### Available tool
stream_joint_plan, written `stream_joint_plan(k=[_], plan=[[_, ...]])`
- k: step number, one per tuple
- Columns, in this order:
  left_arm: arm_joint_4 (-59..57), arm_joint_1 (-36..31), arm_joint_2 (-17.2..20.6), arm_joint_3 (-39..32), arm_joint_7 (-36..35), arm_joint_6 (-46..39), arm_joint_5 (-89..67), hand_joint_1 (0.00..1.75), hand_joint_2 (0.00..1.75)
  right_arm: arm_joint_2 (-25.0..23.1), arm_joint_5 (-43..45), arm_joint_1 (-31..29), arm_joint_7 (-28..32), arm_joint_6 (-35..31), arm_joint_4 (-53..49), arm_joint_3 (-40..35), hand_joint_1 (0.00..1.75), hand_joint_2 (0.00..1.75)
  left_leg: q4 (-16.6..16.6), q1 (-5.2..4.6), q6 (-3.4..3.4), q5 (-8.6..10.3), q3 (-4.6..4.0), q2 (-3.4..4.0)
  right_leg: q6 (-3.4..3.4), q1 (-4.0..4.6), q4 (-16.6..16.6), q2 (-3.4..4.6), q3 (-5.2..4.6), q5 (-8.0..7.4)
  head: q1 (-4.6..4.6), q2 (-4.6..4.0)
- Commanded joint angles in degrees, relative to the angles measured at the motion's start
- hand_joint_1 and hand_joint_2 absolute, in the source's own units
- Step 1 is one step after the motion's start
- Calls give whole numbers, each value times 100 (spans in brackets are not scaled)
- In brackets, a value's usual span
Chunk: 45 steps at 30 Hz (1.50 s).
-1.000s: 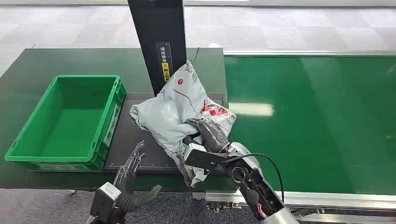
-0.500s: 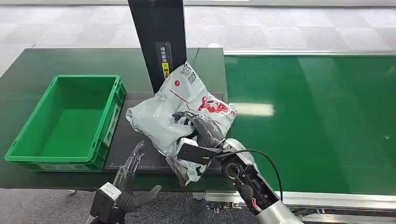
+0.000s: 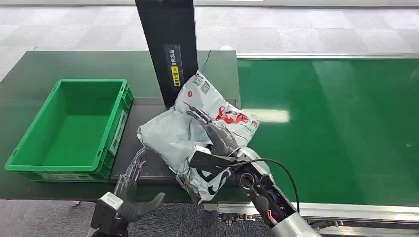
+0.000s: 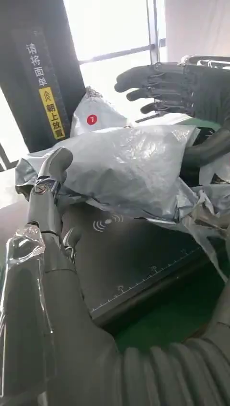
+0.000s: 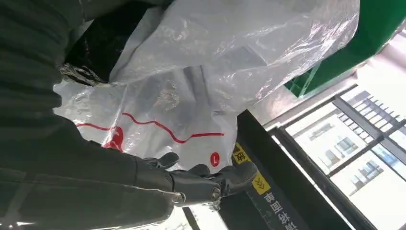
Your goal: Moved the parcel from conveyor to table for the left to box.
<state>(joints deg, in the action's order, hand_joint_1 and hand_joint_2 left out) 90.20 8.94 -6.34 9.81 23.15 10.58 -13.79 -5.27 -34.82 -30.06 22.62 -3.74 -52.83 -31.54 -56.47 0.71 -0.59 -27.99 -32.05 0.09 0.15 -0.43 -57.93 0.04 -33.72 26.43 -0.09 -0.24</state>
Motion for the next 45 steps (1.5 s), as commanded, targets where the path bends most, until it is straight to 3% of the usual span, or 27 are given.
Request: stream_joint_plan(k=[1,12,15,18,21,24,25,27,28,32,35,36,39,40,45], plan=[[-117,-54,97,-91,-3,9,-16,0,175,50,12,-134,-2,28,308,16,0,175,4,-2,2,1,5,-1,0,-2,3,-1,4,0,0,0],[-102,-39,80,-101,4,-2,-12,0,175,46,17,-130,-2,28,303,23,0,175,6,-2,3,1,7,-1,1,-1,5,-1,7,-1,-2,0],[199,71,23,-524,160,-325,61,0,175,74,149,28,23,25,196,176,0,175,6,0,3,1,8,-2,0,0,7,-2,10,-1,-2,0],[600,217,-41,-1055,273,-598,125,0,175,132,544,355,262,44,-230,501,0,175,5,3,1,0,7,0,-1,4,8,-1,9,-1,-2,0],[979,412,-187,-1476,435,-926,310,0,175,89,1547,865,775,135,-1076,1135,0,175,3,3,2,-2,3,-4,-1,4,5,-4,6,3,0,0],[1376,696,-348,-1817,616,-1358,562,0,175,59,2369,1436,904,388,-2158,1548,0,175,1,1,3,-5,-1,-4,1,2,3,-3,1,5,0,0],[1795,843,-597,-2183,1133,-1873,570,0,175,-434,3138,1996,1113,-198,-2840,2325,0,175,-1,2,2,-4,-4,-1,0,2,1,-1,-3,4,0,0],[2485,1157,-643,-2374,927,-1643,647,0,175,-124,3968,2846,1019,202,-3866,3006,0,175,-5,7,2,-14,-5,-12,0,8,2,-12,4,14,-2,0],[2614,1099,-694,-2419,831,-1492,569,0,175,-256,4125,3078,1012,438,-4124,3369,0,175,-5,9,1,-11,-9,-24,1,9,4,-25,2,15,0,0],[2538,823,-705,-2273,800,-1828,258,0,175,-636,4162,3179,1064,810,-4284,3744,0,175,-2,-4,7,-17,-6,-60,7,-3,0,-61,15,42,-4,0],[2548,820,-657,-2153,816,-1927,228,0,175,-687,4150,3195,1117,866,-4287,3764,0,175,3,-3,-1,-23,-5,-36,4,-3,2,-30,10,31,-4,0],[2518,809,-591,-2041,811,-1884,138,0,175,-691,4162,3193,1124,892,-4252,3776,0,0,2,-3,-3,-24,-3,-37,3,-3,1,-31,10,32,-4,0],[2321,684,-415,-1614,654,-1779,-140,0,175,-518,4244,3138,1159,903,-3931,3757,0,0,6,-1,-3,-21,7,-42,4,-1,8,-36,16,30,-4,0],[2201,604,-360,-1440,571,-1738,-269,0,175,-514,4245,3110,1159,906,-3857,3755,0,175,14,-1,-2,-17,15,-46,4,-1,16,-41,26,29,-7,0],[1601,234,-52,-529,124,-1377,-859,0,175,-526,4289,3008,1103,863,-3750,3721,0,175,11,-4,0,-13,19,-45,5,-4,12,-40,29,27,-7,0]])
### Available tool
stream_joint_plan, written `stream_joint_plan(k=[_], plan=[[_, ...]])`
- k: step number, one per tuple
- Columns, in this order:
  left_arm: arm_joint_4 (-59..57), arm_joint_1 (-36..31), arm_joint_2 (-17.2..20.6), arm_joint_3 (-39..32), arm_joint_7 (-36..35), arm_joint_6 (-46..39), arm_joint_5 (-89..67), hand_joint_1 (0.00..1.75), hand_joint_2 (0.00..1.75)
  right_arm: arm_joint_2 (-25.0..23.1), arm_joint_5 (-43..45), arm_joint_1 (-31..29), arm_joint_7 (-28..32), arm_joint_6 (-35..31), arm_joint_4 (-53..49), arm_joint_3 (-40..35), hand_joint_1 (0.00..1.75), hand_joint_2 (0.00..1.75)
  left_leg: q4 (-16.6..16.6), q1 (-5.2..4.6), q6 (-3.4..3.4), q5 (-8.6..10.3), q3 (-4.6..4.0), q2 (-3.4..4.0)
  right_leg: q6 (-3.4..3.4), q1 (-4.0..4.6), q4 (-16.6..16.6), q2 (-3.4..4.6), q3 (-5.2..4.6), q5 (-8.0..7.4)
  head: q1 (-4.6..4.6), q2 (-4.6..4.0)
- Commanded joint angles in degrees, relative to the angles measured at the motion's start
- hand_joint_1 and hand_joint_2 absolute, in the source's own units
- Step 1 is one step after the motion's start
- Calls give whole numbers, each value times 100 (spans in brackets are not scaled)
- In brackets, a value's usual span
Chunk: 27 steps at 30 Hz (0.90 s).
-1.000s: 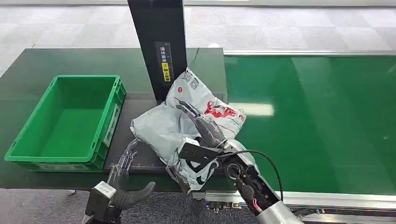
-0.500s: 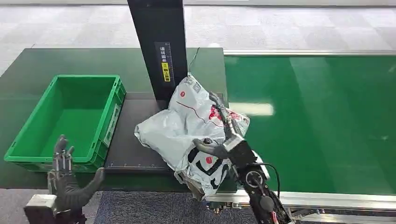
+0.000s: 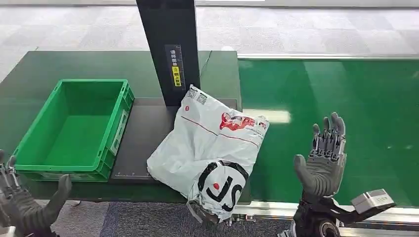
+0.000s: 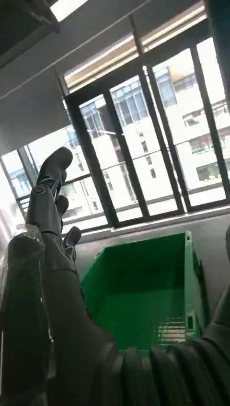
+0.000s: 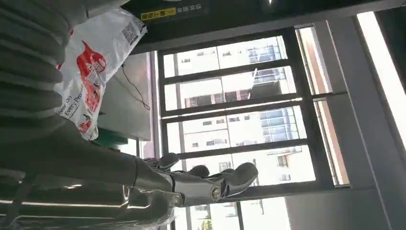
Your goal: Moved the parcel from conveyor to table for the left to box.
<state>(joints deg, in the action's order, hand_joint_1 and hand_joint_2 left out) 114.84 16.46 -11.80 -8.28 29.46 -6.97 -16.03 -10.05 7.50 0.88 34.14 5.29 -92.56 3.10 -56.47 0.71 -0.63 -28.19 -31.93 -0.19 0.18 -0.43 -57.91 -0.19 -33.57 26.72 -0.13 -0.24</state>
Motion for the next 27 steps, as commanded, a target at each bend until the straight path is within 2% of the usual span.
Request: stream_joint_plan(k=[1,7,17,25,27], plan=[[-1117,-668,588,1626,-731,590,-948,0,175,-43,97,-140,-85,-29,291,244,0,175,17,-4,6,11,12,-22,2,-3,19,-22,21,-4,-2,0],[-2793,-1662,777,2910,-1208,751,-1776,0,175,-144,123,-407,-205,-7,541,90,0,175,25,-9,5,18,19,-27,1,-9,21,-26,29,-9,0,0],[-4385,-2345,1009,4120,-1408,987,-2035,0,175,-115,221,-389,-303,45,636,143,0,175,21,-8,5,12,24,-17,2,-8,19,-19,30,-4,-4,0],[-5528,-2668,926,4490,-1508,971,-2247,0,175,-79,363,-401,-334,84,559,156,0,175,25,-6,5,11,28,7,0,-5,24,3,30,-10,-2,0],[-6104,-2810,896,4576,-1496,986,-2321,0,175,-71,413,-352,-370,57,436,153,0,175,23,-6,5,9,27,11,0,-6,22,7,27,-9,-2,0]])
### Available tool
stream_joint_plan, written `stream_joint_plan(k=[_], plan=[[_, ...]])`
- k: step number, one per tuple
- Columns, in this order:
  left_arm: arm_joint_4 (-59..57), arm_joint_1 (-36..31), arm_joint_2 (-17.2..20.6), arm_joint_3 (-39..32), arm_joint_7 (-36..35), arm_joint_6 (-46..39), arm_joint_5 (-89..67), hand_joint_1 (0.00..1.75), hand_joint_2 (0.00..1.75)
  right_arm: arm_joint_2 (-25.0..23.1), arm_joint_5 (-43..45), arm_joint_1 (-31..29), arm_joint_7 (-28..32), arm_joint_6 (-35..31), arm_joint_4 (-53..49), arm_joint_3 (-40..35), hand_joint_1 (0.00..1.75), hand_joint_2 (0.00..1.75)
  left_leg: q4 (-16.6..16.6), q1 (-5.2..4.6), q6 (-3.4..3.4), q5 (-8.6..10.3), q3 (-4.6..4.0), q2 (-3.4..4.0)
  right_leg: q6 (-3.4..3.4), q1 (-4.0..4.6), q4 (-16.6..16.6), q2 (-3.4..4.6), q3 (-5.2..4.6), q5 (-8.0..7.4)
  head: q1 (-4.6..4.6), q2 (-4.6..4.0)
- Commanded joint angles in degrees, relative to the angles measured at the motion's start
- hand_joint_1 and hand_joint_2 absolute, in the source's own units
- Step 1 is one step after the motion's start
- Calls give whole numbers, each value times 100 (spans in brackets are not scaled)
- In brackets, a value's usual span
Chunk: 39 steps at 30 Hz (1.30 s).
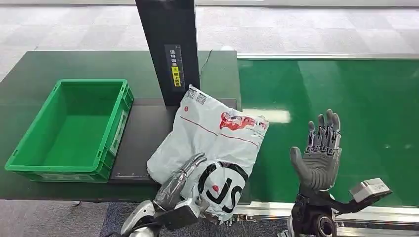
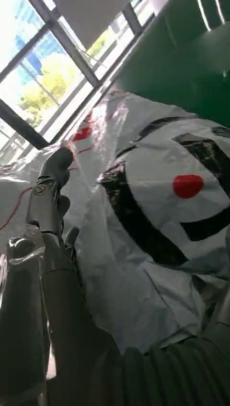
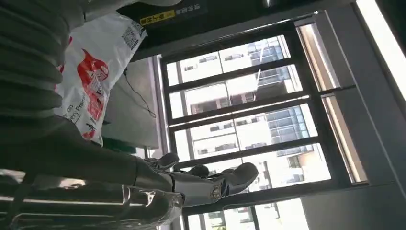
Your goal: Moved the parcel from conveyor to table for the left to box.
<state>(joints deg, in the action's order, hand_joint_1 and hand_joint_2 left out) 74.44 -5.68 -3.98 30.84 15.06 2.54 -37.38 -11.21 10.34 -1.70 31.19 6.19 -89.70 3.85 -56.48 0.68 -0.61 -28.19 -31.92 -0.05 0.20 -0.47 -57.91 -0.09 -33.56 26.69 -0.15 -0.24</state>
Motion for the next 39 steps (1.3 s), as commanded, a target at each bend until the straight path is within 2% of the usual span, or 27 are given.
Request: stream_joint_plan(k=[1,6,13,14,15,16,17,26,31,39], plan=[[-2159,-617,106,667,-16,-17,-191,0,175,45,136,-81,-79,-35,132,74,0,175,18,-3,2,6,21,-2,-1,-3,16,-1,20,-4,2,0],[-2819,-861,33,651,107,-171,-122,0,175,18,153,-31,-104,-25,86,41,0,175,17,-2,3,6,21,-2,0,-1,16,-2,21,-5,2,0],[-2451,-584,191,540,156,-185,-82,0,175,64,218,54,-71,132,210,-49,0,175,12,-1,2,4,43,6,-2,0,12,4,47,-5,0,0],[-2357,-519,205,511,168,-214,-83,5,175,62,214,60,-51,142,223,-55,0,175,9,-1,2,0,48,9,-2,-1,8,7,53,-1,0,0],[-2217,-436,223,453,174,-229,-82,138,175,42,211,51,-40,148,233,-60,0,175,19,-1,3,7,49,16,-3,-1,18,14,54,-11,0,0],[-2217,-436,223,453,174,-229,-82,138,175,42,211,51,-40,148,233,-60,0,175,15,-1,3,3,51,14,-3,-1,13,12,60,-6,0,0],[-2150,-416,245,424,179,-229,-82,175,175,31,212,27,-51,158,228,-62,0,175,13,-1,2,0,56,16,-3,-1,10,14,66,-5,0,0],[-1950,-392,312,13,604,-309,508,175,175,48,227,106,-53,139,157,-23,0,175,16,1,3,0,66,18,-3,1,14,16,74,-5,0,0],[-349,230,504,-604,778,-643,1159,175,175,46,263,165,-33,121,136,4,0,175,13,3,2,-2,65,26,-4,3,12,25,64,-6,2,0],[1786,726,642,-1557,1172,-950,1790,175,175,56,316,292,-21,3,83,49,0,175,0,7,2,-5,33,21,-3,8,1,20,31,0,0,0]])
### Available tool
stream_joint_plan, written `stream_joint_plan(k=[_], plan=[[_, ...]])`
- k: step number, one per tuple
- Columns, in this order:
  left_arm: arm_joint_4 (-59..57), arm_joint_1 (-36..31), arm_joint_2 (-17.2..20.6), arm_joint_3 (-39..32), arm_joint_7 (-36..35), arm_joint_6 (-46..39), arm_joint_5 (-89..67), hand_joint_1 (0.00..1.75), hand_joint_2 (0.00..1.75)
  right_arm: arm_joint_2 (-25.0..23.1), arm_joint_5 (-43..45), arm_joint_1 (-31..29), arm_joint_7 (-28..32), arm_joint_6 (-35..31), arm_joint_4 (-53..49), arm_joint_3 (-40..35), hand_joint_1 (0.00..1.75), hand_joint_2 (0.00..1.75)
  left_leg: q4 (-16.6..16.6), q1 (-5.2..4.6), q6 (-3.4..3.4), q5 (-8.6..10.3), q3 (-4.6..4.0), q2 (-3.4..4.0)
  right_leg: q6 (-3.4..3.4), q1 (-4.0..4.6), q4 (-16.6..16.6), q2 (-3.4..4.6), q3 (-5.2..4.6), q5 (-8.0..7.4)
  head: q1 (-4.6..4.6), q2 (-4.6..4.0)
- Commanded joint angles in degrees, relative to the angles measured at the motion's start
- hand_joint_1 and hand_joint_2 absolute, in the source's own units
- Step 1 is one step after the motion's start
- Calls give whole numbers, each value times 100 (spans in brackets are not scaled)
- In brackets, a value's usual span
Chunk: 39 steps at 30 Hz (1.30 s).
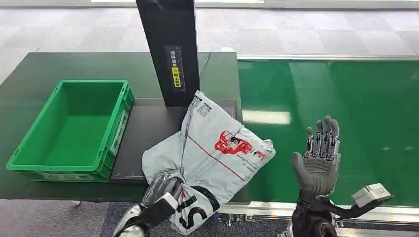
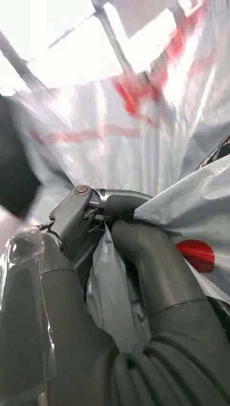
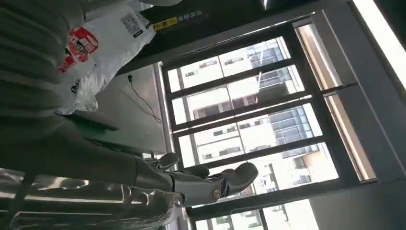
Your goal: Moved the parcel from conveyor to table for the left to box.
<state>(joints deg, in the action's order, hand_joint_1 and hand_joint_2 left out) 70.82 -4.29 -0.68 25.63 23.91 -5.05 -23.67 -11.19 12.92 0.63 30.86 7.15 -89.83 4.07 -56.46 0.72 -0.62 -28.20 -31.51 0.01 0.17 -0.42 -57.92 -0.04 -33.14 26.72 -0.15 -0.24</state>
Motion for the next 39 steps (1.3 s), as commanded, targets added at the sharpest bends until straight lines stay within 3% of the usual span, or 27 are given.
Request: stream_joint_plan(k=[1,8,12,22,25,30,34,36,39], plan=[[2358,618,334,-1134,325,-233,446,175,175,76,72,52,16,-109,128,22,0,175,-4,3,2,-4,-6,13,-1,4,0,13,-8,-2,0,0],[3630,1060,411,-1915,803,-335,1031,175,175,104,153,192,64,-224,102,68,0,175,-1,5,2,-5,-13,17,-2,6,5,18,-14,-4,0,0],[4104,1195,128,-2412,1144,-354,1425,175,175,48,167,232,69,-235,106,83,0,175,0,1,0,-7,-12,10,-2,1,1,11,-16,1,2,0],[4405,491,-102,-3538,1193,44,2446,175,175,-17,145,129,61,-255,198,77,0,175,2,1,0,2,-18,2,-5,2,4,3,-18,-3,0,0],[4193,170,-121,-3902,1058,40,2421,175,175,-22,137,122,56,-258,210,69,0,175,4,0,-1,0,-12,1,-5,1,3,2,-13,-1,0,0],[2751,-1046,409,-4486,82,-222,1859,175,175,-18,120,91,11,-250,209,10,0,175,6,-1,-3,9,-13,-19,-7,0,2,-18,-12,-1,0,0],[1533,-1391,846,-4628,-563,-220,1225,175,175,-47,86,-31,-53,-181,389,-69,0,175,12,-2,-3,10,-2,-1,-7,-1,5,-1,-5,-6,2,0],[1136,-1500,917,-4759,-382,-115,1219,175,175,-54,82,-89,-48,-173,469,-81,0,175,16,-5,-3,10,6,3,-7,-4,4,2,-1,-4,0,0],[339,-1777,1224,-4742,-766,66,815,175,175,-40,57,-137,-55,-157,527,-98,0,175,13,-2,-4,10,4,2,-6,-1,3,1,-2,-3,2,0]])
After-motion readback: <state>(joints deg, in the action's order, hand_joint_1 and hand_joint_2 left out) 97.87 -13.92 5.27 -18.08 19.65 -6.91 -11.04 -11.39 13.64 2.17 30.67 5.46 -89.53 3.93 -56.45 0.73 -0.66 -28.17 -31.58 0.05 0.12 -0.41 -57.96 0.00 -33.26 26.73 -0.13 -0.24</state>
